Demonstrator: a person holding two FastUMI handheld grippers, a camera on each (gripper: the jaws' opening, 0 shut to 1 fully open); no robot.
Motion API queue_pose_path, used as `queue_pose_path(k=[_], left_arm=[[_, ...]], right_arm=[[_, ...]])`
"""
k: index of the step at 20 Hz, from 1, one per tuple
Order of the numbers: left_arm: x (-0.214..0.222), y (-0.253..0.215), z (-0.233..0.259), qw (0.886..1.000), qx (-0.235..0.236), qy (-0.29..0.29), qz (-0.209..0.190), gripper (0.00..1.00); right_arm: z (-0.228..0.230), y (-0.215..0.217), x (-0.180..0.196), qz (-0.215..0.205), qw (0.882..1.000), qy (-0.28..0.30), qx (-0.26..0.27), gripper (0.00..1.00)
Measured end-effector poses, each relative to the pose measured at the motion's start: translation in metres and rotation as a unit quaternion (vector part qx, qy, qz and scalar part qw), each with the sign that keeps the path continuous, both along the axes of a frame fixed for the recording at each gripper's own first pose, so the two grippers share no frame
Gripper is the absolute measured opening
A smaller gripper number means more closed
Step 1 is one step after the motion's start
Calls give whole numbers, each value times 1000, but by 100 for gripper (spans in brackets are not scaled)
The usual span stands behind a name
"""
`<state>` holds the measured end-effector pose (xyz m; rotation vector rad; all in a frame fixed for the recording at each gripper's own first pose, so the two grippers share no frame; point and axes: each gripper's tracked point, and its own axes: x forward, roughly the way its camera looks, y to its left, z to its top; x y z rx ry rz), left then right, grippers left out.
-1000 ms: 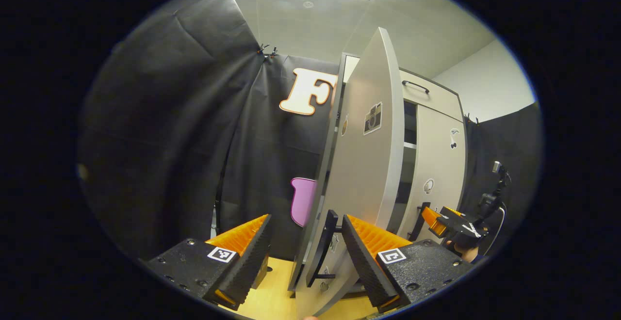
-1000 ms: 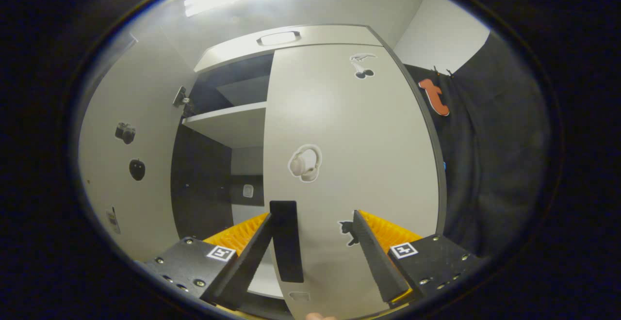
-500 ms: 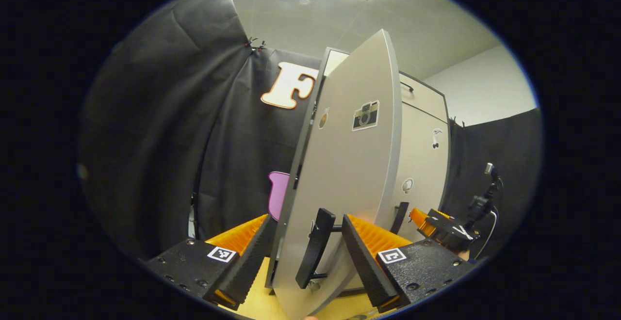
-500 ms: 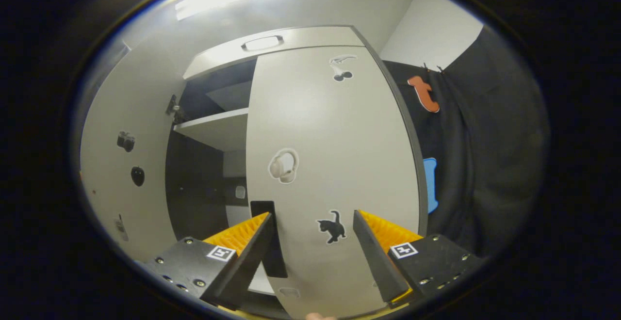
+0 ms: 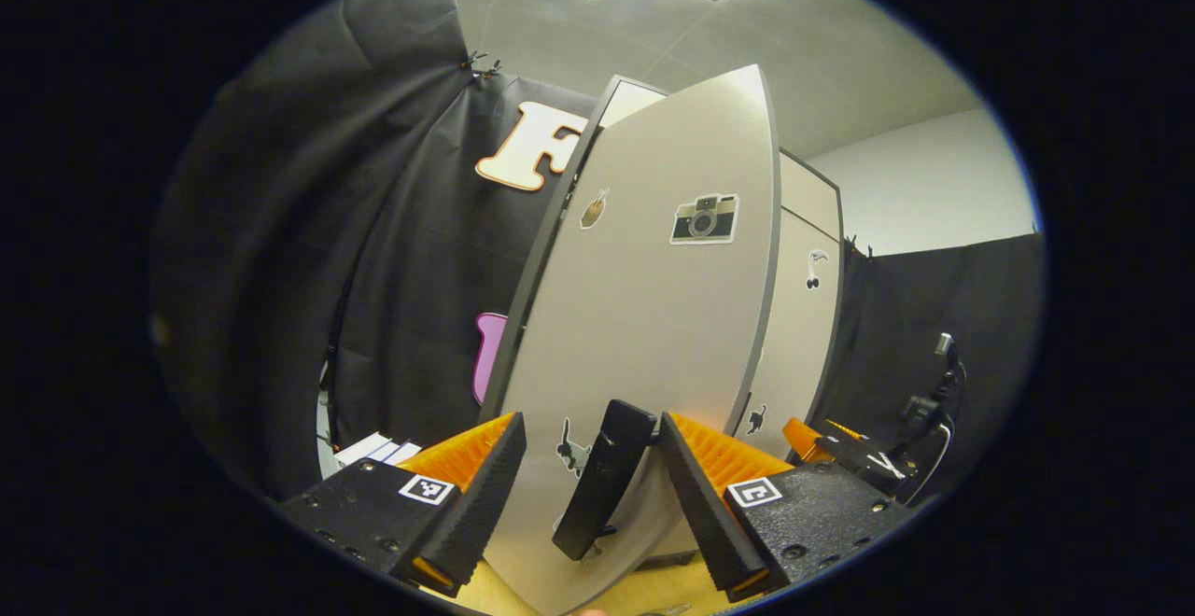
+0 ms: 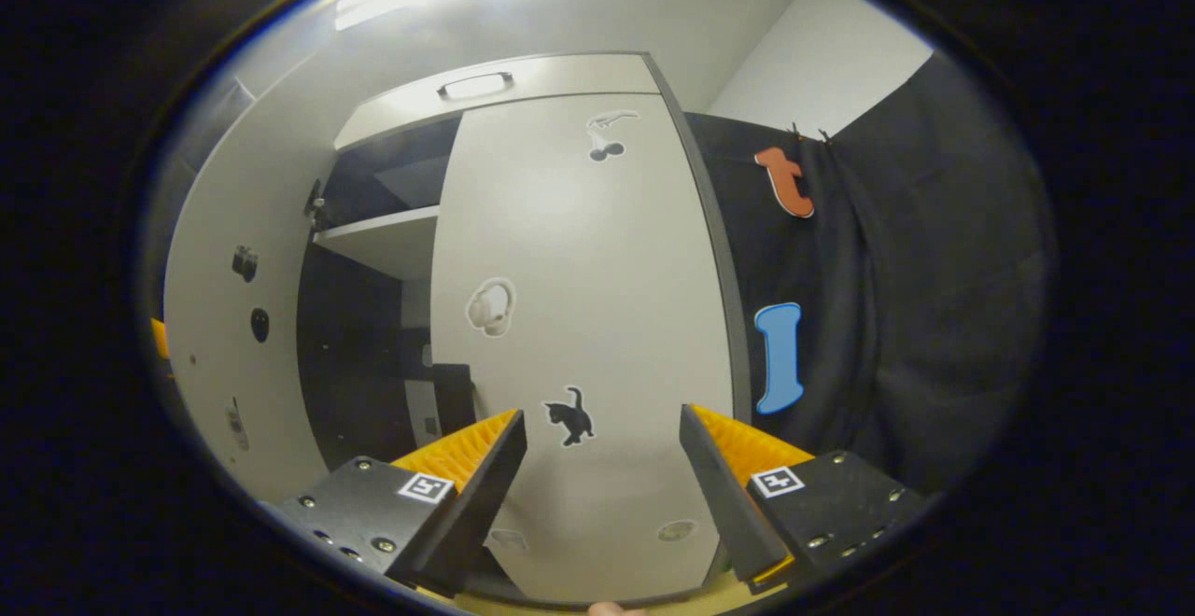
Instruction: Grasp the bottle in the cabinet with the left hand and place it on the coaster, then close the right door with the right hand and the left door with the left hand.
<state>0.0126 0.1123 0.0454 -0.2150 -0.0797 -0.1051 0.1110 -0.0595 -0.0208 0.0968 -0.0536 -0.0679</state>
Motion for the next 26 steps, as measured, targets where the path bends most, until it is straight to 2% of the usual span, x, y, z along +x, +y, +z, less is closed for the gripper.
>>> queue_pose_path(k=[6,9,12,13,19,26], left_arm=[[15,-17,-5,1000,-7,15,-17,98],[22,-24,-5,1000,2,19,-25,95],[28,-33,-6,999,15,21,-32,96],[30,-35,-6,999,20,21,-34,96],[48,-54,-10,998,37,23,-52,97],[73,-73,-15,997,40,28,-67,96]], right_arm=[[-4,-28,-23,-24,1000,10,-3,100],[-6,-44,-36,-37,999,15,-1,100],[-6,-63,-46,-55,998,17,-7,100],[-5,-71,-51,-60,998,16,-10,97],[-4,-111,-77,-93,995,19,-17,100],[-2,-129,-100,-98,994,23,-41,100]])
